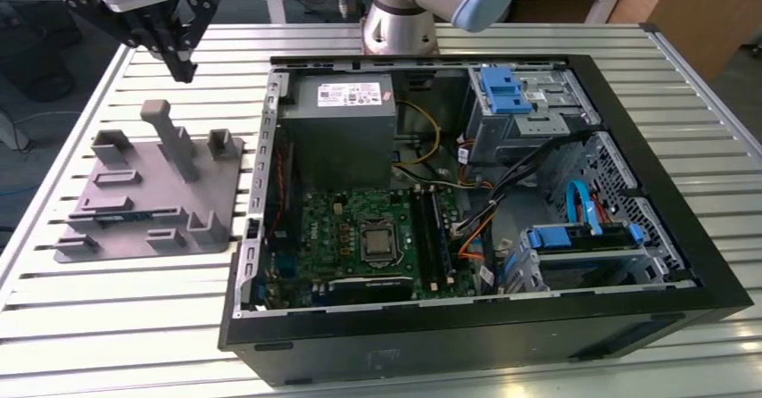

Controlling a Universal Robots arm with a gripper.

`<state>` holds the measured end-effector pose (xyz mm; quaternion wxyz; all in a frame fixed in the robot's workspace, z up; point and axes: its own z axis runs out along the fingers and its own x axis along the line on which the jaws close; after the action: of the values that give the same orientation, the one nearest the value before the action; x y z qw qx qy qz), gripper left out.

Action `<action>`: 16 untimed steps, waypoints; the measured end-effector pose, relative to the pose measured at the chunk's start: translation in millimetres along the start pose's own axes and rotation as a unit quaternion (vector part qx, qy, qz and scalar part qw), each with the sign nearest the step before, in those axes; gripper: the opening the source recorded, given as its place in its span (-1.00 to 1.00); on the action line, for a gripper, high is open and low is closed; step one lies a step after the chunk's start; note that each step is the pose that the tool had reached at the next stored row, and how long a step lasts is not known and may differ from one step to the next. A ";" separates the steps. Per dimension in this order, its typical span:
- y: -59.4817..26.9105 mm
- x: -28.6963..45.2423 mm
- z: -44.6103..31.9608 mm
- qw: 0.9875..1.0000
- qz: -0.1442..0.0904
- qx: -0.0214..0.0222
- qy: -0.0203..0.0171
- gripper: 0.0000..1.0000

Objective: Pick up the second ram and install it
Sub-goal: 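Reach for the second ram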

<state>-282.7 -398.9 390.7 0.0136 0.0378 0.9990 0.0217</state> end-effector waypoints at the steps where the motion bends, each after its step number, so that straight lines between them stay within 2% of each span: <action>1: -0.1 1.7 0.0 1.000 0.000 0.000 0.000 -0.80; 11: -1.7 22.2 1.0 1.000 0.000 0.000 0.000 -0.80; 16: -2.5 28.9 6.3 1.000 0.000 0.000 0.000 -0.80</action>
<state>-311.5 -398.9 383.6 0.0136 0.0378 0.9990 0.0217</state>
